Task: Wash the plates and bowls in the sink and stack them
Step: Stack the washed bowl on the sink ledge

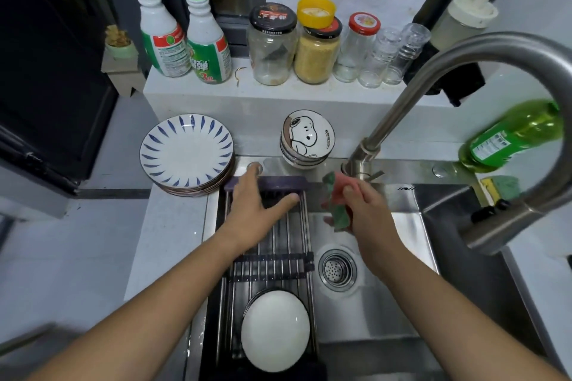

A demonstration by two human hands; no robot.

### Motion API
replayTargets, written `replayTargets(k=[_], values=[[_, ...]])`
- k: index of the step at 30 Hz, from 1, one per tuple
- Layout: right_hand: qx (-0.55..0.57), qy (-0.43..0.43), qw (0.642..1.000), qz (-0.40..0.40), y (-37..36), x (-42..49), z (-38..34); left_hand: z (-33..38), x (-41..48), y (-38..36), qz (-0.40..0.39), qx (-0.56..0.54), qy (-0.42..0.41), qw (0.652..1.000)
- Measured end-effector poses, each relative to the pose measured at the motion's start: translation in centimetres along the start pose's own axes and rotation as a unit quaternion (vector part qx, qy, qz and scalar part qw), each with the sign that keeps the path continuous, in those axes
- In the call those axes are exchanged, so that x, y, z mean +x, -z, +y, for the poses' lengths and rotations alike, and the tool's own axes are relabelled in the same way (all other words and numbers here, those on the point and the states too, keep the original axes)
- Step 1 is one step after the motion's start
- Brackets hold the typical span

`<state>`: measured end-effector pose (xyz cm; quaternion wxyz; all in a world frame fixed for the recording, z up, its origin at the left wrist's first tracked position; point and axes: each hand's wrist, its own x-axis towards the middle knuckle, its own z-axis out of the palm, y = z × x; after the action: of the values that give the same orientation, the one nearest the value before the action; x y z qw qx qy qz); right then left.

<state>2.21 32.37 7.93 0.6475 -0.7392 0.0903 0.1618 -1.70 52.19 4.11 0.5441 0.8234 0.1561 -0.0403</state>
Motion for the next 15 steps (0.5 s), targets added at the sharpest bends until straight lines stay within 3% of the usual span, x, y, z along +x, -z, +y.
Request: replayTargets(k=[3,7,10,15], values=[[-0.044,-0.049,0.996,-0.055,0.8,-4.8,3.2,-2.0,-6.8,0.7,-0.065,-0.082,0.082,0.991],[-0.094,-0.089,0.988,-0.079,1.3,-8.4,6.7,-5.6,-13.9,0.1,-0.086,-0.11,0.148,0.979],[-0.133,-0.061,0.984,-0.101,0.9,-10.0,8.0,-6.5,-17.5,-0.7,-0.131,-0.124,0.133,0.974],[-0.133,-0.028,0.983,-0.12,-0.4,-11.8,8.1,-9.4,-19.6,-1.3,-0.193,-0.009,0.064,0.979]])
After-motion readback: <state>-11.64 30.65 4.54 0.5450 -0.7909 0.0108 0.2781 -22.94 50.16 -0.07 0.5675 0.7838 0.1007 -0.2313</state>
